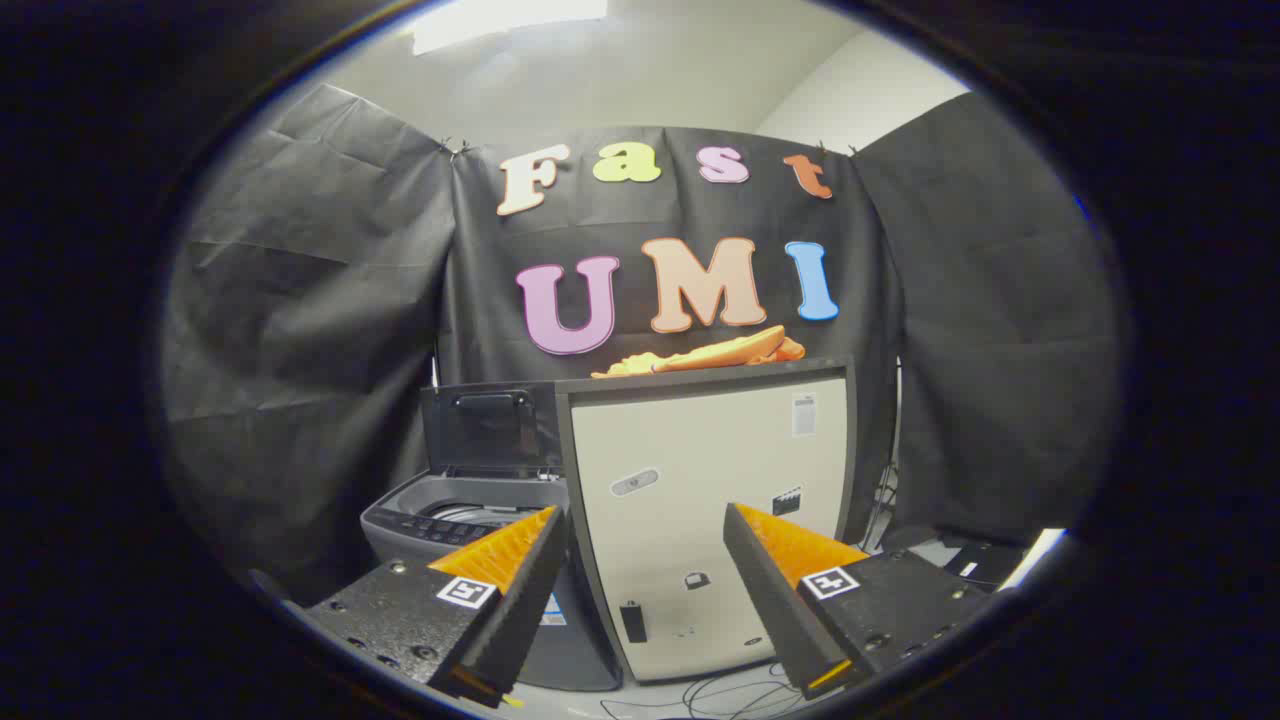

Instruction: Put the clothes into the washing machine and then close the washing machine lid.

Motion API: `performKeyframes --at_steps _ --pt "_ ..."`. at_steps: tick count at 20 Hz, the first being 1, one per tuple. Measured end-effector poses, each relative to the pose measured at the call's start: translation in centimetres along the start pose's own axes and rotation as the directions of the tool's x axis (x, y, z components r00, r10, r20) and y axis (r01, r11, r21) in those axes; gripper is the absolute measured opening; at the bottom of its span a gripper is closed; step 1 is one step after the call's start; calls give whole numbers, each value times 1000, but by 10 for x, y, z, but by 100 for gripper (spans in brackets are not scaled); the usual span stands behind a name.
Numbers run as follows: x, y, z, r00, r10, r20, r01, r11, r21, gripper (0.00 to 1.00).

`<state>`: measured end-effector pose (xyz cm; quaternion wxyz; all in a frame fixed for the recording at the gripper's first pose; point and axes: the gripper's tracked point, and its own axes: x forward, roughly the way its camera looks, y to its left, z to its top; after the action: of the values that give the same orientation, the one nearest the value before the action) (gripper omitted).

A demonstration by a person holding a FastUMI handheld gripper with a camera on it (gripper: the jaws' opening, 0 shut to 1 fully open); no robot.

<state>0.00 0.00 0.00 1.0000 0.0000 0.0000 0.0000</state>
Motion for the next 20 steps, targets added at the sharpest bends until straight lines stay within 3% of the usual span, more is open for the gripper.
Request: performKeyframes --at_steps 9,20 --pt "7 9 14 1000 16 -4 -16 1000 16 95" --pt "21 -9 -1 996 2 -84 -1 1000 9 96"
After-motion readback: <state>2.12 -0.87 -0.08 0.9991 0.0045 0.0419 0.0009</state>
